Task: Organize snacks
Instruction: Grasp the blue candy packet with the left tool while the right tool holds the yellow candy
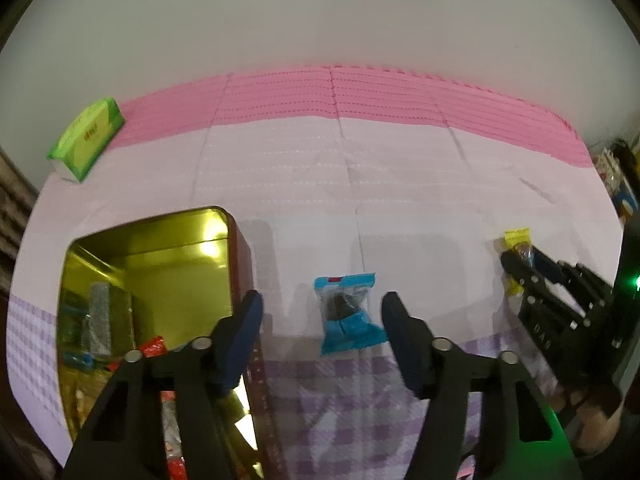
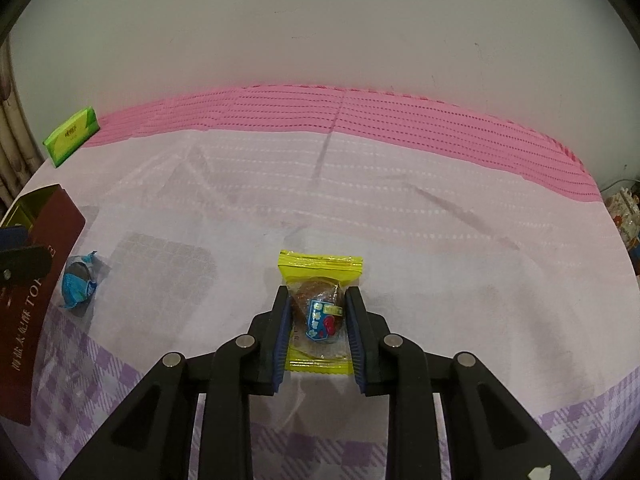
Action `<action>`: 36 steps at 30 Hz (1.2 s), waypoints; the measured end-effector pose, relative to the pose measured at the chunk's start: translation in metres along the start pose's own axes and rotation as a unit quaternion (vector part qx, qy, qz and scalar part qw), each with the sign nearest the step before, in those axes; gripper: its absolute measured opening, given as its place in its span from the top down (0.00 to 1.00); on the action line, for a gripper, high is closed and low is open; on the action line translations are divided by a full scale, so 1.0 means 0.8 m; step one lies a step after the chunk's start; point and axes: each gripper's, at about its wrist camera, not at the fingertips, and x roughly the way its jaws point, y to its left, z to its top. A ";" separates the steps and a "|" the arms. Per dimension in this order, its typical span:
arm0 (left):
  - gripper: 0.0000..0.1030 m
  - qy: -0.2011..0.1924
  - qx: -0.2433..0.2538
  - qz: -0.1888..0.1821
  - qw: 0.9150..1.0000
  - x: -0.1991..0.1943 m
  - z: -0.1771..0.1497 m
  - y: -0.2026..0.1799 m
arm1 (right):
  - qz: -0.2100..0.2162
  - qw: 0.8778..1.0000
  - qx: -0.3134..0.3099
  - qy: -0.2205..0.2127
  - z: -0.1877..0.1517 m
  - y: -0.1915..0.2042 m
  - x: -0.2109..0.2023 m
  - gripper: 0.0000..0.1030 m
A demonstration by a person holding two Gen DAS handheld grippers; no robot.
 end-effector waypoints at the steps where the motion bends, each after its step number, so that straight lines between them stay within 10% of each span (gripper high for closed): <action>1: 0.43 -0.002 0.001 0.004 1.000 0.000 0.002 -0.001 | 0.000 1.000 0.000 0.000 0.000 0.000 0.000 0.76; 36: 0.70 0.030 0.060 0.045 0.997 0.055 -0.007 -0.042 | 0.001 1.000 0.002 0.000 0.000 0.000 0.000 0.76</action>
